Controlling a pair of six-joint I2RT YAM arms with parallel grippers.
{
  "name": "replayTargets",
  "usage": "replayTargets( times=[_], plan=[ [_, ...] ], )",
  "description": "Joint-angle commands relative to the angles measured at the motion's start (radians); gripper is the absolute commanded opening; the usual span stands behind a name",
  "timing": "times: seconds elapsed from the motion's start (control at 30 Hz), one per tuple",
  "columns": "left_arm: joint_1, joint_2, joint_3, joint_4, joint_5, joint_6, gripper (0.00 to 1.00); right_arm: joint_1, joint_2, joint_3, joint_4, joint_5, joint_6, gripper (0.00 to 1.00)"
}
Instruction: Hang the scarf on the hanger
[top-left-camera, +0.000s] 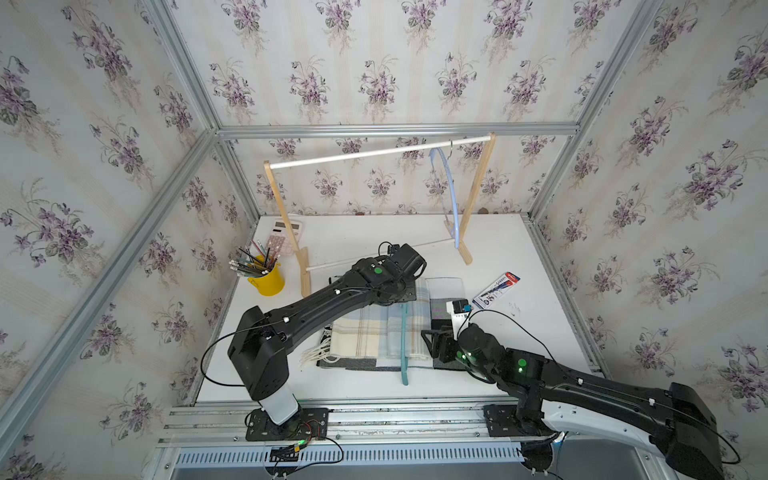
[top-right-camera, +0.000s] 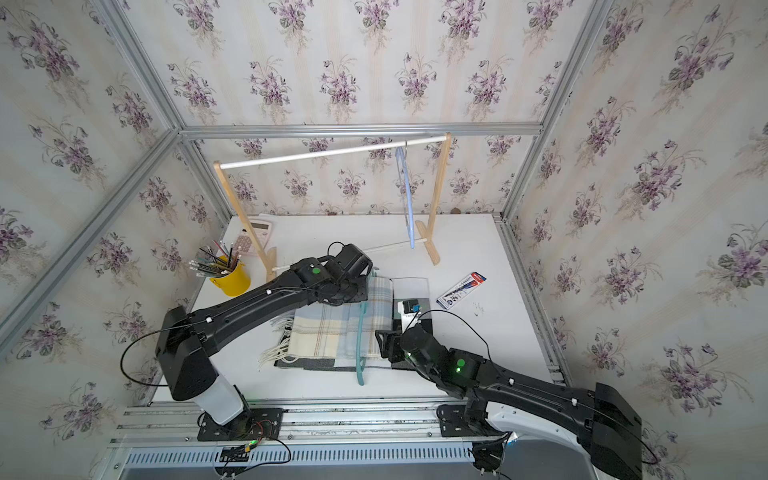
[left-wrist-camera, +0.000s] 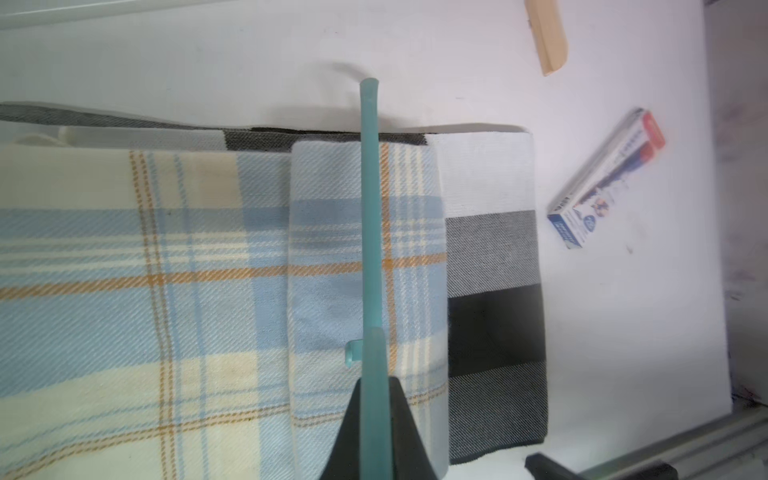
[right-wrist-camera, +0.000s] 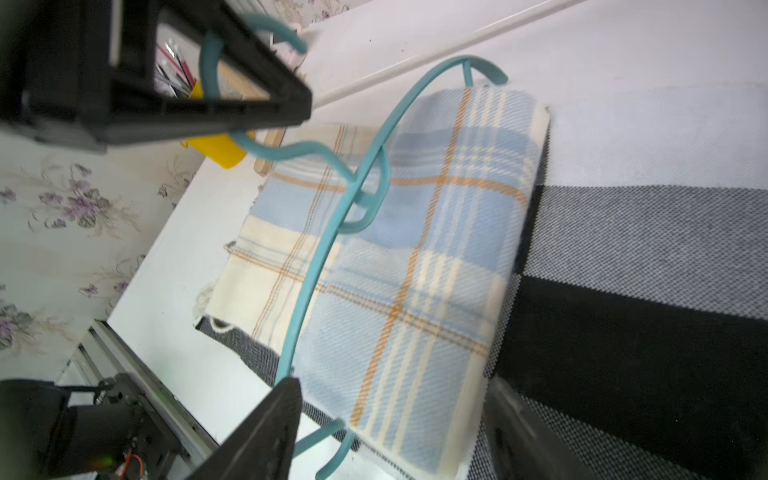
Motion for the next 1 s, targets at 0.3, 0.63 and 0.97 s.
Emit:
replayTargets(
  times=[0.3, 0.63, 0.97],
  plan=[
    [-0.036, 0.279, 0.395, -0.475, -0.197, -0.304, 0.0, 0.227, 0.367, 0.157, 0.152, 0.483, 0.036, 0.71],
    [-0.037, 0.345, 0.493, -0.537, -0.188, -0.344, 0.0, 0.228, 0.576, 0.278, 0.016, 0.557, 0.112, 0.64],
    [-0.039, 0.355, 0.506, -0.539, -0.181, -0.337, 0.0, 0.22, 0.724, 0.388, -0.145, 0.634, 0.13, 0.57]
  ],
)
